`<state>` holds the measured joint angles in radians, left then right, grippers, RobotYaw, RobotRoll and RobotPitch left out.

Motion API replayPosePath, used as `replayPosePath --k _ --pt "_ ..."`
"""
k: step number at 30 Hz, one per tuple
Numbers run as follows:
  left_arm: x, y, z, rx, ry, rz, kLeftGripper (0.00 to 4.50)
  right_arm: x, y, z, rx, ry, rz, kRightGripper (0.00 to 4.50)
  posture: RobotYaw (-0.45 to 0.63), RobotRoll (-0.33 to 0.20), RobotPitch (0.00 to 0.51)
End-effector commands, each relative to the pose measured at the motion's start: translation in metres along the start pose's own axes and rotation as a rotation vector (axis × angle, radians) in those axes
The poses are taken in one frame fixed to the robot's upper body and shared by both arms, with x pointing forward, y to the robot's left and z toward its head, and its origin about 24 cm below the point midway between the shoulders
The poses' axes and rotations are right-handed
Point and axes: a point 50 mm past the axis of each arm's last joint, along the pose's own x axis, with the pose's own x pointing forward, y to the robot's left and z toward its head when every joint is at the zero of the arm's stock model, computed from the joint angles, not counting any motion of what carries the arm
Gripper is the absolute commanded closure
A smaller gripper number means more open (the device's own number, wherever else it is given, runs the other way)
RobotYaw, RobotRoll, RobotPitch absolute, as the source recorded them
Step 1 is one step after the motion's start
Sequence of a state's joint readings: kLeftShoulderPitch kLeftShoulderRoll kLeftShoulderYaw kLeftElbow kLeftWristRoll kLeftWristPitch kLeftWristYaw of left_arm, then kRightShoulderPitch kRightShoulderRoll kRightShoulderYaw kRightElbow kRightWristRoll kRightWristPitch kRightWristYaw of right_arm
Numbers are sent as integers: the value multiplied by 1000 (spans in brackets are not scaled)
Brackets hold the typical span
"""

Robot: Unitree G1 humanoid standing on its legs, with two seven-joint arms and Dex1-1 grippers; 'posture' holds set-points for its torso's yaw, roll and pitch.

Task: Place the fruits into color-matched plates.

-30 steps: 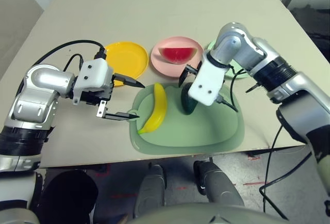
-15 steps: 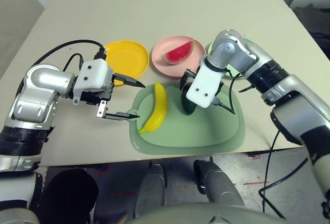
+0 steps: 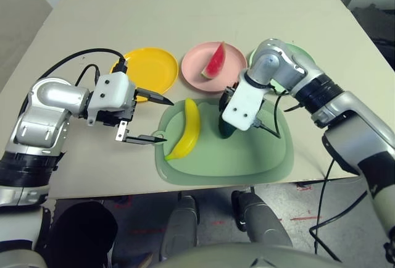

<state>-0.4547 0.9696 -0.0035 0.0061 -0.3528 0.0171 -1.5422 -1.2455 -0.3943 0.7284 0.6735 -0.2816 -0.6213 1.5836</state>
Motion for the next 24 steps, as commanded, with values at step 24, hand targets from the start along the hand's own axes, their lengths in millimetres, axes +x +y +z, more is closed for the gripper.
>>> replayPosePath --k 24 --pt "22 5 9 -76 -109 91 0 -94 22 -39 340 126 -91 1489 -43 0 231"
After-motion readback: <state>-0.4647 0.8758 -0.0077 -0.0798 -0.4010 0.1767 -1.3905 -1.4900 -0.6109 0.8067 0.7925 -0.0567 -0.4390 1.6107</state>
